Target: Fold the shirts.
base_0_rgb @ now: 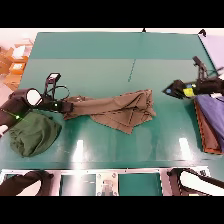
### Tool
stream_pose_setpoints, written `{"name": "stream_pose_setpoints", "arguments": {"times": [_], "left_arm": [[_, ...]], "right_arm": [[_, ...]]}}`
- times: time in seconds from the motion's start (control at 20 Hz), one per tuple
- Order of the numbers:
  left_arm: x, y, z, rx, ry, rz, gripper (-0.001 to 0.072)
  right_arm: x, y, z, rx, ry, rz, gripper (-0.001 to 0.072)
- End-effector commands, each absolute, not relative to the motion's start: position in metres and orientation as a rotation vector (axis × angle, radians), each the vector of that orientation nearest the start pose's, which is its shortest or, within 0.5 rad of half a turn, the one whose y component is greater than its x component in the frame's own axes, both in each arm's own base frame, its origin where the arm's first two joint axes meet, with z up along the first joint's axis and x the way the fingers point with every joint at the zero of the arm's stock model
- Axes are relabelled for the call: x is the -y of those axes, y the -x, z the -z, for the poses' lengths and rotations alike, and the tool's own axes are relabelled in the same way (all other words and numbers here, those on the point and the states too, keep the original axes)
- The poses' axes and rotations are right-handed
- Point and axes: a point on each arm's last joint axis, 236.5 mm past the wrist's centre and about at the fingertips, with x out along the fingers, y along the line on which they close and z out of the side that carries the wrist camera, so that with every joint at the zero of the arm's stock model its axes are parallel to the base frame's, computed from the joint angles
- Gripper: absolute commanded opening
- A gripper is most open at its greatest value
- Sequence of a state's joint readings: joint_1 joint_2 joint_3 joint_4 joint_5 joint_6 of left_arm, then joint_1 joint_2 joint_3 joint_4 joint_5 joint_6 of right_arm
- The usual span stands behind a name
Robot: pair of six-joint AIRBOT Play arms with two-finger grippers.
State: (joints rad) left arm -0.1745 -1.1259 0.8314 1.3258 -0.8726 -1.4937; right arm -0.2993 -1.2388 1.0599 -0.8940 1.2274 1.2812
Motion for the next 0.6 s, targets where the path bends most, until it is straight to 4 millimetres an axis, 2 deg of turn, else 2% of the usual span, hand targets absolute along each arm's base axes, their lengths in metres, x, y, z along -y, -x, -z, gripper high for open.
{"name": "stream_pose_setpoints", "arguments": {"times": [0.0,0.15,0.25,0.4,0.55], "left_arm": [[0.1,-0.342,0.031,-1.198,0.075,0.267,0.003],[0.1,-0.342,0.031,-1.2,0.077,0.267,0.003],[0.102,-0.342,0.031,-1.2,0.09,0.271,0.003],[0.104,-0.34,0.031,-1.207,0.101,0.275,0.003],[0.104,-0.338,0.031,-1.215,0.101,0.277,0.003]], "right_arm": [[-0.01,-0.313,-0.003,-1.291,-0.644,-0.175,0.0339],[-0.046,-0.275,0.058,-1.384,-0.741,-0.183,0.0341],[-0.071,-0.27,0.083,-1.389,-0.775,-0.205,0.034],[-0.091,-0.283,0.106,-1.385,-0.753,-0.2,0.034],[-0.095,-0.311,0.114,-1.328,-0.755,-0.167,0.0339]]}}
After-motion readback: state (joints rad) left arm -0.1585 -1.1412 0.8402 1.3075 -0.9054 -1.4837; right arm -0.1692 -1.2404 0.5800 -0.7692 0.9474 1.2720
